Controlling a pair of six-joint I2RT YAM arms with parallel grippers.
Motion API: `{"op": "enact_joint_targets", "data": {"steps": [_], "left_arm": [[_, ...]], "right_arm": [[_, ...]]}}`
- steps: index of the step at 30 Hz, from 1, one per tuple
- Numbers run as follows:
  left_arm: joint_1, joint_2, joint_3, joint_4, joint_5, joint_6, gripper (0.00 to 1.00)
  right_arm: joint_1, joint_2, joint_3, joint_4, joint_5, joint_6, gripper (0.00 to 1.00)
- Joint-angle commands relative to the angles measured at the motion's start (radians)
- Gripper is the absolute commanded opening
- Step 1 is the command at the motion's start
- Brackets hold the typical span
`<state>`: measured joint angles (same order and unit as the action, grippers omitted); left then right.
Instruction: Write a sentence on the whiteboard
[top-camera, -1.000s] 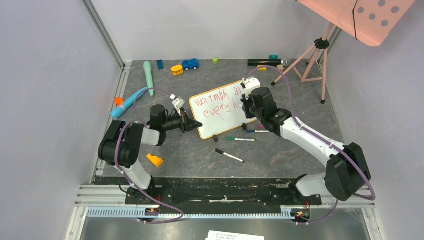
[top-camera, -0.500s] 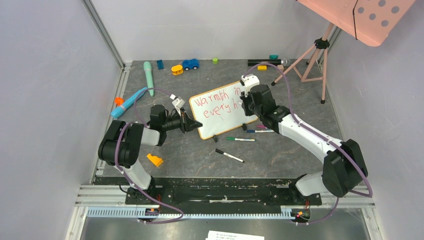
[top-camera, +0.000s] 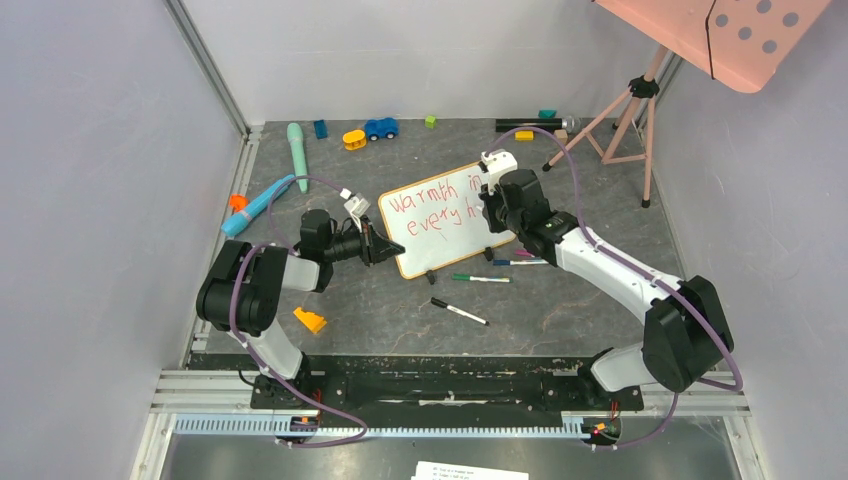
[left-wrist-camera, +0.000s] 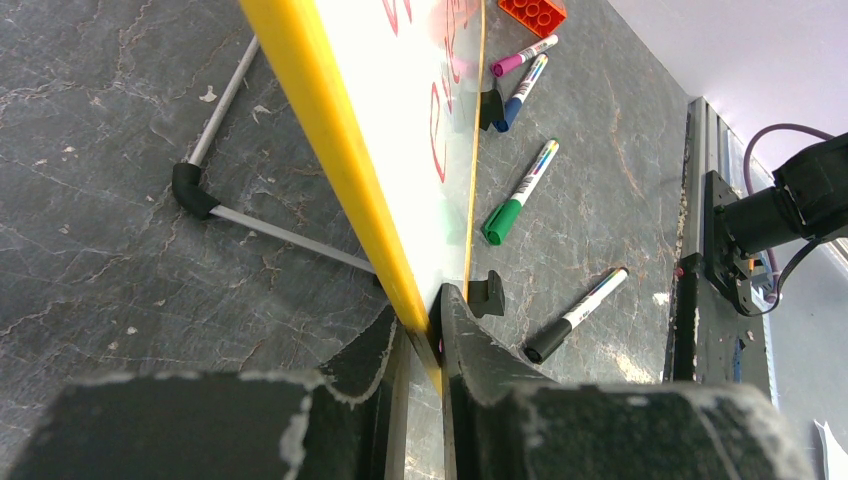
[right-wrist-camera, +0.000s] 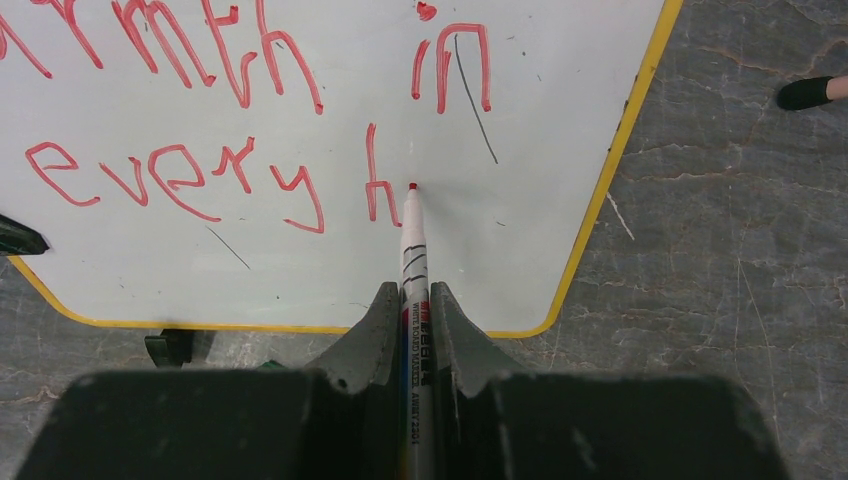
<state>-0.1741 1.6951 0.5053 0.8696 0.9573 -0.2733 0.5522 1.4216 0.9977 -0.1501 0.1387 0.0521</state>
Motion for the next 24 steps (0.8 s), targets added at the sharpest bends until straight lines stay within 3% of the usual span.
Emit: {"op": "enact_joint_targets", "data": {"steps": [1,24], "left_arm": [[0.005,0.006,0.015,0.002,-0.064,0.065,0.02],[0.005,0.007,0.013,0.003,-0.064,0.065,0.02]], "right_arm": [[-0.005,-0.018,-0.016,0.045,-0.008,0.007,0.0],[-0.02,0.001,0.019,0.009,0.058,-0.018,0.0]]}}
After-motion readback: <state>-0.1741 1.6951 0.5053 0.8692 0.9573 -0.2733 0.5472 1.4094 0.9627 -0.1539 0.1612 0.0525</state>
